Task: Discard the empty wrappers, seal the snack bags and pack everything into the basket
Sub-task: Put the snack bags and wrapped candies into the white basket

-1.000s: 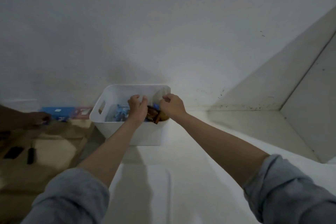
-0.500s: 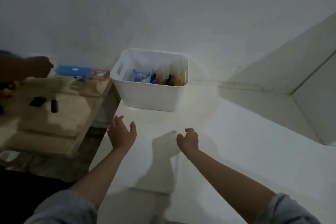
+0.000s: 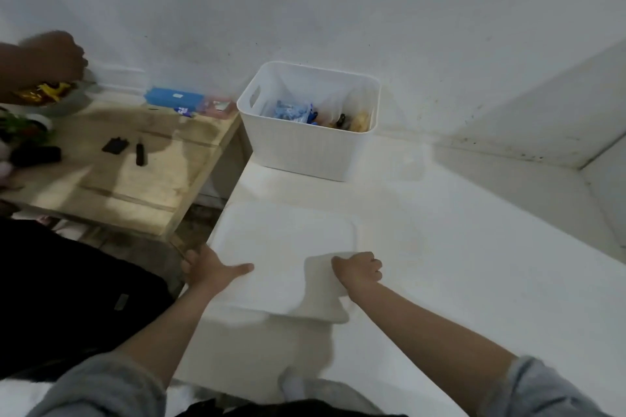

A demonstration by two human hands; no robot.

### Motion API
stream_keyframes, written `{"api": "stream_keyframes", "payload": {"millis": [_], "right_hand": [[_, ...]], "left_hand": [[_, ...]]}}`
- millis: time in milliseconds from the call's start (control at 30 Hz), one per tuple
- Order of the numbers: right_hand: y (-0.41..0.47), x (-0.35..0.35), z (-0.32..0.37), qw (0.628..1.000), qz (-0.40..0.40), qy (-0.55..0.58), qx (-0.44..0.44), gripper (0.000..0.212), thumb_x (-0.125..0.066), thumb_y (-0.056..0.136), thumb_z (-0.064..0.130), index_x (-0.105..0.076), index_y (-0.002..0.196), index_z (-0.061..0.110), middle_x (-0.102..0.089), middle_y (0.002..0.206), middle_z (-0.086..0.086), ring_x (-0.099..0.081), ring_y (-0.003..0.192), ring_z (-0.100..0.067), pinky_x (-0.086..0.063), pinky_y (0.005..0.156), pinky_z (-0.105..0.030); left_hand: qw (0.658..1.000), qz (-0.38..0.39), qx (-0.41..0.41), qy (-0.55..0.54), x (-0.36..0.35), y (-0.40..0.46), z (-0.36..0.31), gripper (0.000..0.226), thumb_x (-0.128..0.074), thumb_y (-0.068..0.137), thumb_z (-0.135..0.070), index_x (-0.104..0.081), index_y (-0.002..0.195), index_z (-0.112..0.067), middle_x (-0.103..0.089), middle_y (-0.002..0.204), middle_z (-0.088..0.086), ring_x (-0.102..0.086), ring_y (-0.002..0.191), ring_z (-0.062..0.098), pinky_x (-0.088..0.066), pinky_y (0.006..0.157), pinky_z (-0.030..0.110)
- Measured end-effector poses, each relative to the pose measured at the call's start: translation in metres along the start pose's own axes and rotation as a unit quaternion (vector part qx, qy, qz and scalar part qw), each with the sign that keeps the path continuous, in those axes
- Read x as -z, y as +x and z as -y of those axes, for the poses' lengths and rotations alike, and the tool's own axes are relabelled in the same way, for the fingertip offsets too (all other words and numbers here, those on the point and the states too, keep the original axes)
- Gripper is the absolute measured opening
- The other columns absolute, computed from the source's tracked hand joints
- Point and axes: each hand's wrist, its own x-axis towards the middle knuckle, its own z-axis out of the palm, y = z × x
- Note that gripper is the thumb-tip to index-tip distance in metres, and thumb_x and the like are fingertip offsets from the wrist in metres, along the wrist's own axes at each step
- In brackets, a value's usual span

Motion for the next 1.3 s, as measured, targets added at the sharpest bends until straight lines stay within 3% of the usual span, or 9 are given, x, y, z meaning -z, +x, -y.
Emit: {"api": "stream_keyframes", "payload": {"millis": [133,233,400,567,700,800,1067,1300], "right_hand": [[0.012,0.018,-0.006,0.989,0.015,0.139,0.05,0.061,-0.063,0.084,0.024,-0.025,0.127,0.002,-0.046,0.131,-0.021,-0.05,0.117,-0.038,-0.044,0.099,-0.046],[0.016,0.042,-0.001,0.975,-0.02,0.194,0.105,0.061,-0.066,0.084,0.024,-0.028,0.127,0.002,-0.047,0.128,-0.02,-0.053,0.111,-0.037,-0.046,0.093,-0.041],[0.017,0.087,0.027,0.941,-0.083,0.281,0.171,0.063,-0.065,0.082,0.025,-0.03,0.132,0.008,-0.049,0.127,-0.011,-0.055,0.11,-0.031,-0.047,0.094,-0.039],[0.022,0.13,0.073,0.924,-0.138,0.262,0.241,0.061,-0.062,0.084,0.03,-0.035,0.136,0.011,-0.043,0.134,-0.012,-0.052,0.116,-0.032,-0.044,0.097,-0.04],[0.03,0.156,0.113,0.923,-0.152,0.177,0.308,0.052,-0.059,0.088,0.034,-0.045,0.132,0.01,-0.041,0.13,-0.013,-0.052,0.11,-0.033,-0.04,0.089,-0.032],[0.034,0.163,0.14,0.915,-0.153,0.146,0.344,0.053,-0.06,0.087,0.032,-0.045,0.132,0.008,-0.043,0.13,-0.015,-0.052,0.111,-0.032,-0.039,0.089,-0.029],[0.048,0.153,0.193,0.915,-0.121,0.173,0.344,0.063,-0.058,0.088,0.027,-0.035,0.143,0.009,-0.039,0.145,-0.01,-0.041,0.132,-0.025,-0.032,0.106,-0.031],[0.074,0.137,0.217,0.929,-0.114,0.168,0.31,0.058,-0.057,0.087,0.027,-0.037,0.14,0.013,-0.046,0.14,-0.011,-0.047,0.126,-0.027,-0.039,0.099,-0.034]], "left_hand": [[0.991,-0.021,-0.061,-0.113,0.002,-0.014,-0.013,0.108,-0.092,0.045,-0.046,-0.038,0.132,-0.01,-0.031,0.128,0.011,-0.045,0.111,0.027,-0.042,0.093,0.037],[0.98,-0.063,-0.114,-0.149,0.009,-0.02,-0.038,0.108,-0.092,0.042,-0.047,-0.041,0.13,-0.012,-0.033,0.124,0.008,-0.046,0.098,0.019,-0.047,0.089,0.035],[0.95,-0.146,-0.21,-0.181,0.026,-0.019,-0.091,0.104,-0.094,0.043,-0.04,-0.042,0.126,-0.003,-0.034,0.126,0.014,-0.044,0.104,0.022,-0.041,0.091,0.031],[0.932,-0.142,-0.268,-0.2,0.053,0.009,-0.14,0.104,-0.09,0.051,-0.044,-0.038,0.135,-0.012,-0.04,0.133,0.011,-0.043,0.122,0.025,-0.035,0.095,0.03],[0.927,-0.129,-0.298,-0.187,0.083,0.047,-0.167,0.103,-0.085,0.052,-0.055,-0.038,0.135,-0.015,-0.049,0.134,0.009,-0.048,0.123,0.027,-0.043,0.102,0.04],[0.918,-0.118,-0.328,-0.186,0.102,0.072,-0.182,0.099,-0.085,0.056,-0.051,-0.036,0.136,-0.019,-0.052,0.131,0.005,-0.051,0.118,0.024,-0.047,0.097,0.041],[0.941,-0.098,-0.282,-0.161,0.117,0.131,-0.224,0.097,-0.085,0.06,-0.047,-0.034,0.136,-0.013,-0.047,0.134,0.009,-0.049,0.12,0.029,-0.046,0.097,0.045],[0.958,-0.074,-0.248,-0.126,0.113,0.16,-0.247,0.101,-0.082,0.062,-0.051,-0.031,0.14,-0.013,-0.045,0.138,0.011,-0.048,0.123,0.031,-0.045,0.098,0.047]]}}
